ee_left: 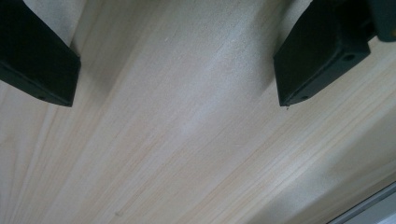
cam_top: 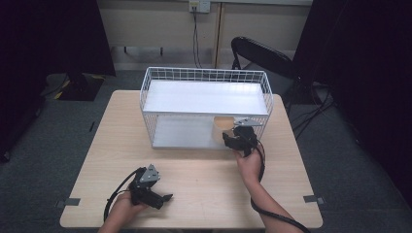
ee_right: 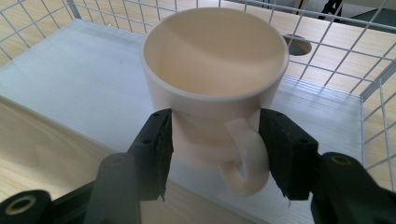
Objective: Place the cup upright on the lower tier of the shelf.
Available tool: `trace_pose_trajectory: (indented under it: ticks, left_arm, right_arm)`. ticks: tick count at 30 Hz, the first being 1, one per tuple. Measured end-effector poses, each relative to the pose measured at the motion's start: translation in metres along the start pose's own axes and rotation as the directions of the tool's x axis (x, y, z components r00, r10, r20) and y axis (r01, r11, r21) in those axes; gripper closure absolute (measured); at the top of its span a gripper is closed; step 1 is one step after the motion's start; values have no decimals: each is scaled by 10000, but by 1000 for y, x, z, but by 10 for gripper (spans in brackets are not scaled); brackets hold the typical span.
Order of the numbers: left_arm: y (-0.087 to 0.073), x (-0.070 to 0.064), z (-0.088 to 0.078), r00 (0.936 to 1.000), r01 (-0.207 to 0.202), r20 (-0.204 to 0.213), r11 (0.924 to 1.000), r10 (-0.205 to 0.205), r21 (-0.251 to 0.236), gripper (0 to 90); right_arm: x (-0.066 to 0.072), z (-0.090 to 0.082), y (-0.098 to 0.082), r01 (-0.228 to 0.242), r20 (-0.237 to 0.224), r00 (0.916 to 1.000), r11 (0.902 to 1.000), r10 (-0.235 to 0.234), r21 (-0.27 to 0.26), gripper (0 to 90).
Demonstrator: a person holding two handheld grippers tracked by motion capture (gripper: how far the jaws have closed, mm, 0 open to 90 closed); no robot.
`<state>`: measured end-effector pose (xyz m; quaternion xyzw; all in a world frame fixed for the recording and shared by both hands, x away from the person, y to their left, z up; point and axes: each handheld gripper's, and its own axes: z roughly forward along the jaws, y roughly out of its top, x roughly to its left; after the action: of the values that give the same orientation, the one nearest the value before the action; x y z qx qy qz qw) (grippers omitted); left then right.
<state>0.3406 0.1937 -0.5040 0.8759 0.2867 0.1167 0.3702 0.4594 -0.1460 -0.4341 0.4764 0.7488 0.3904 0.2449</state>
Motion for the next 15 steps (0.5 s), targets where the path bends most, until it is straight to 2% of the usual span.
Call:
trace_pose_trajectory:
  ticks: [3,15]
  left_arm:
    - [0,0,0,10000,1,-5,10000,-1,13,0]
    - [0,0,0,10000,2,-6,10000,-2,8,0]
  right_arm:
    - [1,1,0,20,4,10000,10000,-20,-62,507]
    - [3,5,2,-35,120,9999,9998,38,-192,559]
